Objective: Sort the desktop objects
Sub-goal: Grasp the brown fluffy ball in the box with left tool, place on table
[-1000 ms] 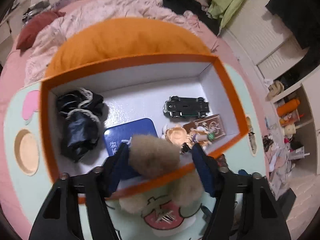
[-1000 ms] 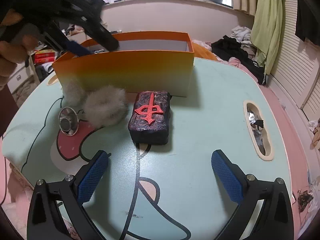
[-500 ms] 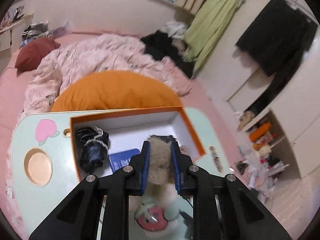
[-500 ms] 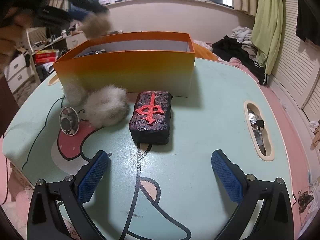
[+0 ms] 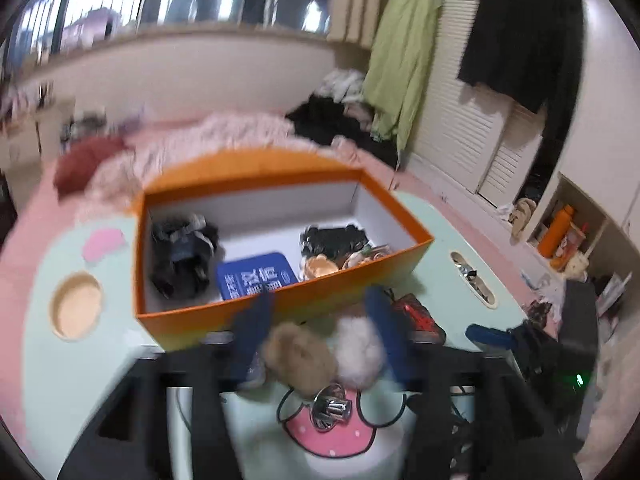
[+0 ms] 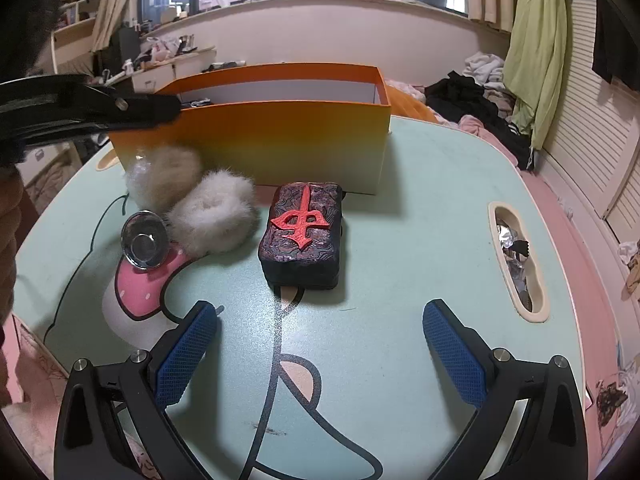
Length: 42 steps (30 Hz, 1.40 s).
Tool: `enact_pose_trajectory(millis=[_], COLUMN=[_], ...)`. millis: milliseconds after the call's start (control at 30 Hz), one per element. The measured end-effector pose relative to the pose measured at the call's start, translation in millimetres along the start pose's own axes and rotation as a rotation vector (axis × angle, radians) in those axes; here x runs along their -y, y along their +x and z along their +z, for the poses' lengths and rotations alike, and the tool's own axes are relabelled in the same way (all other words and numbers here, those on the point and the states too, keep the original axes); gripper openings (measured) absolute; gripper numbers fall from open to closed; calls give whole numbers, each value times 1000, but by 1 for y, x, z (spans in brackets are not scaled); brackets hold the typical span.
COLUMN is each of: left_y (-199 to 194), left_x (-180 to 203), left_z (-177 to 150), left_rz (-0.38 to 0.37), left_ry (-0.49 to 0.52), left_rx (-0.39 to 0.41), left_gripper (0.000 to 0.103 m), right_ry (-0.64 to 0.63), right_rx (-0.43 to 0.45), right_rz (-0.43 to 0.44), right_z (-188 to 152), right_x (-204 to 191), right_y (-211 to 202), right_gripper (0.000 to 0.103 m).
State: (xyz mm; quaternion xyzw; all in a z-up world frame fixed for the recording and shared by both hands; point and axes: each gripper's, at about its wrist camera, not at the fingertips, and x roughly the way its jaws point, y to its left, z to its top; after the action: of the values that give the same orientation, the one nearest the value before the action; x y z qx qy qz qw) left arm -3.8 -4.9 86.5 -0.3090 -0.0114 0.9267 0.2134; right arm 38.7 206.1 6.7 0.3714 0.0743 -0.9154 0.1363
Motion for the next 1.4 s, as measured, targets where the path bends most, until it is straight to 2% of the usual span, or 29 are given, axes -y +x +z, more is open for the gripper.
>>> enact_pose_trajectory(millis=[33, 100, 167, 233, 300, 367, 467, 533, 600, 633, 667, 800, 867, 967, 1033, 1133, 1267, 1300, 1400], left_y=[-9, -26, -36, -37, -29, -23, -3, -1, -3, -3, -4, 1, 6, 8, 9, 8, 9, 8, 4], left_x=[3, 5, 3, -2, -6, 0, 2, 7, 7, 7, 5, 1, 4, 5, 4, 4, 3, 3, -1], left_z=[-3, -15, -29, -49, -70, -85, -96, -98, -100, -102, -105, -110, -108, -108, -108, -108, -108, -108, -108], left_rz=[23, 88, 139, 137, 98, 69, 95, 165, 174, 178, 186, 198, 196, 194, 195, 195, 193, 192, 190], left_ry=[24, 77, 114, 105, 81, 89, 53, 71, 60, 57, 51, 39, 42, 43, 43, 43, 43, 43, 41], left_rx=[24, 62, 40, -16, -91, -119, -182, -147, -118, -102, -87, -58, -56, -52, -51, -51, -50, -48, -44], left_gripper=[84, 85, 85, 85, 85, 85, 86, 87, 90, 93, 102, 103, 103, 103, 103, 103, 103, 103, 103], right_ry=[-1, -4, -6, -6, -5, -6, -12, -18, -15, -13, -10, -22, -11, 27, 58, 109, 219, 229, 179], right_rx=[0, -4, -6, -9, -15, -21, -21, -18, -16, -8, 5, 134, 185, 203, 170, 97, -151, -180, -197], right_rz=[0, 1, 5, 8, 10, 8, 9, 12, 12, 15, 19, 29, 90, 208, 279, 395, 570, 568, 506], right_z=[0, 1, 1, 1, 2, 2, 1, 0, 0, -1, -1, 5, 14, 38, 63, 104, 154, 160, 183], right_x=[0, 1, 1, 1, 2, 1, 0, -1, 0, 0, 0, 0, 1, 4, 4, 2, -12, -15, -38], right_y=[0, 1, 1, 1, 2, 1, 1, 0, 0, -1, -3, -28, -41, -46, -37, -12, 49, 56, 65], right_gripper=[103, 103, 103, 103, 103, 103, 103, 103, 103, 103, 102, 95, 91, 76, 58, 44, 42, 38, 39])
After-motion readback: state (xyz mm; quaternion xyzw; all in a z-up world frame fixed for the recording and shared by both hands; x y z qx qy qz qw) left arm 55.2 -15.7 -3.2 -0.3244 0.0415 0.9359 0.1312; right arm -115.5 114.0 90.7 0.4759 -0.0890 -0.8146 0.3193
